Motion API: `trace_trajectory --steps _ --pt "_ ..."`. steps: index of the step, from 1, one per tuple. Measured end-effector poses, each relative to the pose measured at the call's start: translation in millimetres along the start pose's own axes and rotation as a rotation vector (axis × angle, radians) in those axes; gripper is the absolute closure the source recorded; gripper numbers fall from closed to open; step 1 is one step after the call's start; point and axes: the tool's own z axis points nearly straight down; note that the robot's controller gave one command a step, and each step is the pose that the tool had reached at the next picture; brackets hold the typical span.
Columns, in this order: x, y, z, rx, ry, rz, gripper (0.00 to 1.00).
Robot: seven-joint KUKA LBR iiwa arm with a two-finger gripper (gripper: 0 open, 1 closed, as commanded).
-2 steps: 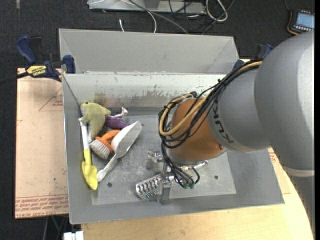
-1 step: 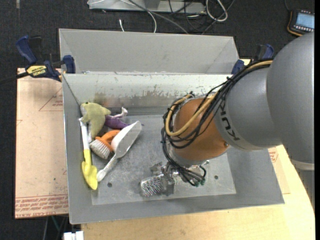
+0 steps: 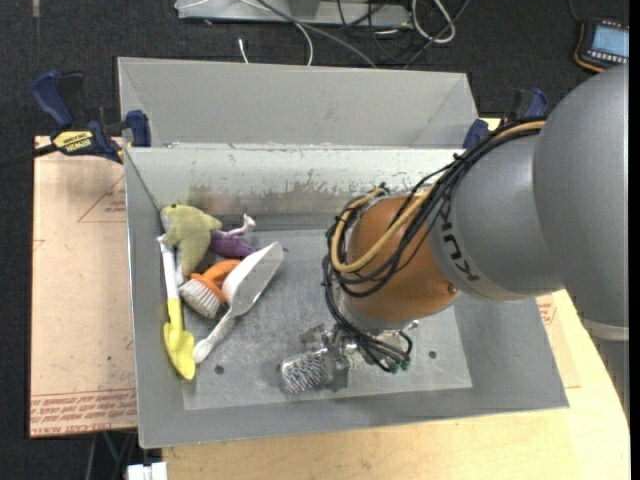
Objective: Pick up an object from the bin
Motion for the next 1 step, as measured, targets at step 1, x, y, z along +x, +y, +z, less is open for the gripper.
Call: trace_trajectory --steps 1 --pt "3.3 1.2 -14.6 -0.003 0.012 0.000 1.00"
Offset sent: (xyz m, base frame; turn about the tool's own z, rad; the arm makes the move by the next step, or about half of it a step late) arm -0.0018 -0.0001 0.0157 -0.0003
